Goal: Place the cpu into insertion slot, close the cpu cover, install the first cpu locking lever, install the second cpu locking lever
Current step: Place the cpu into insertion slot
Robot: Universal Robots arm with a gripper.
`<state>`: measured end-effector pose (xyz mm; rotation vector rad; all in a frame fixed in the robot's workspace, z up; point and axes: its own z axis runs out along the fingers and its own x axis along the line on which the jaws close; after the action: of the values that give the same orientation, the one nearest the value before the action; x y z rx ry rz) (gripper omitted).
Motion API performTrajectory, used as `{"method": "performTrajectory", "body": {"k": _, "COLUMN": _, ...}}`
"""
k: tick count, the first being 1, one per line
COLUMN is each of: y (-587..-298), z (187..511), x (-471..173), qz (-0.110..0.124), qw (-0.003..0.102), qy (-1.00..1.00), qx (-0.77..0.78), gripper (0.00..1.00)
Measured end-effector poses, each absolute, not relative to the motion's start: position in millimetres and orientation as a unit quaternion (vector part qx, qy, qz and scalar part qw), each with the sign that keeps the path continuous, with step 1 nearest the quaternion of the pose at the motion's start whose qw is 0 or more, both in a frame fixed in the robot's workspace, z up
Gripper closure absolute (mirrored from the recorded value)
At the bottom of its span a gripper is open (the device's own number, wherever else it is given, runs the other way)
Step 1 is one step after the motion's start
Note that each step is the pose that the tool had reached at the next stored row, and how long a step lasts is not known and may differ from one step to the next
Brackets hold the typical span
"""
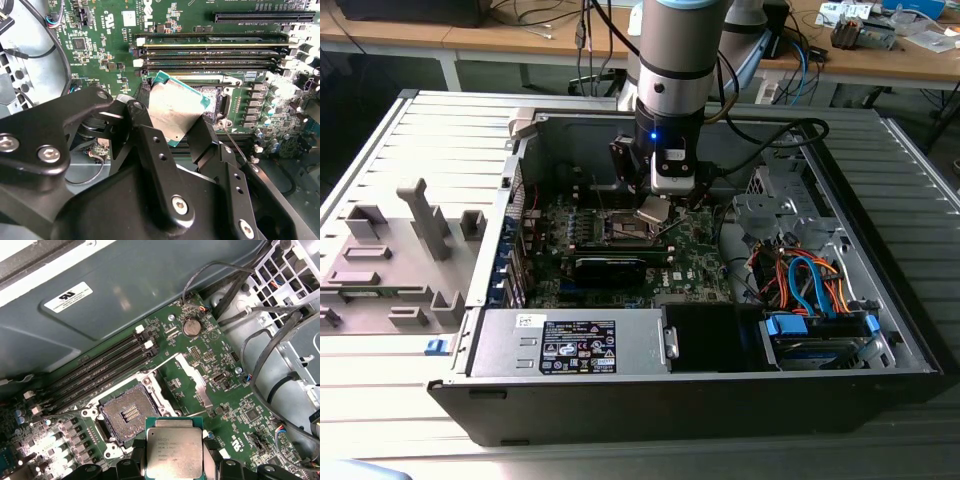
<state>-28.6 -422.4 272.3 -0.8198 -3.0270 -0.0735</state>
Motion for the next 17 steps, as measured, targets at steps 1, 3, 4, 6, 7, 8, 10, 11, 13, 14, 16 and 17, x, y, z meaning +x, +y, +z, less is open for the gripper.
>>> {"method": "performTrajectory", "body": {"k": 1, "y": -422.4, "z": 272.3, "x": -28.6, "qz": -0.023, "qw": 0.002, "qy": -0.965, "qx": -0.262, "gripper": 0.45}}
{"method": "performTrajectory", "body": {"k": 3, "y": -422.4, "z": 272.3, "x": -28.6, "qz": -0.023, "qw": 0.002, "qy": -0.965, "qx": -0.262, "gripper": 0.45}}
{"method": "performTrajectory", "body": {"k": 4, "y": -422.4, "z": 272.3, "x": -28.6, "qz": -0.023, "qw": 0.002, "qy": -0.965, "qx": -0.263, "gripper": 0.45}}
{"method": "performTrajectory", "body": {"k": 6, "y": -422.4, "z": 272.3, "x": -28.6, "qz": -0.023, "qw": 0.002, "qy": -0.964, "qx": -0.263, "gripper": 0.45}}
{"method": "performTrajectory", "body": {"k": 7, "y": -422.4, "z": 272.3, "x": -28.6, "qz": -0.023, "qw": 0.002, "qy": -0.964, "qx": -0.264, "gripper": 0.45}}
{"method": "performTrajectory", "body": {"k": 8, "y": -422.4, "z": 272.3, "x": -28.6, "qz": -0.023, "qw": 0.002, "qy": -0.964, "qx": -0.264, "gripper": 0.45}}
{"method": "performTrajectory", "body": {"k": 10, "y": -422.4, "z": 272.3, "x": -28.6, "qz": -0.023, "qw": 0.002, "qy": -0.964, "qx": -0.265, "gripper": 0.45}}
{"method": "performTrajectory", "body": {"k": 11, "y": -422.4, "z": 272.3, "x": -28.6, "qz": -0.023, "qw": 0.002, "qy": -0.964, "qx": -0.266, "gripper": 0.45}}
{"method": "performTrajectory", "body": {"k": 13, "y": -422.4, "z": 272.3, "x": -28.6, "qz": -0.023, "qw": 0.002, "qy": -0.963, "qx": -0.267, "gripper": 0.45}}
{"method": "performTrajectory", "body": {"k": 14, "y": -422.4, "z": 272.3, "x": -28.6, "qz": -0.023, "qw": 0.002, "qy": -0.963, "qx": -0.267, "gripper": 0.45}}
{"method": "performTrajectory", "body": {"k": 16, "y": -422.4, "z": 272.3, "x": -28.6, "qz": -0.023, "qw": 0.002, "qy": -0.963, "qx": -0.268, "gripper": 0.45}}
{"method": "performTrajectory", "body": {"k": 17, "y": -422.4, "z": 272.3, "x": -28.6, "qz": -0.023, "qw": 0.002, "qy": -0.963, "qx": -0.268, "gripper": 0.45}}
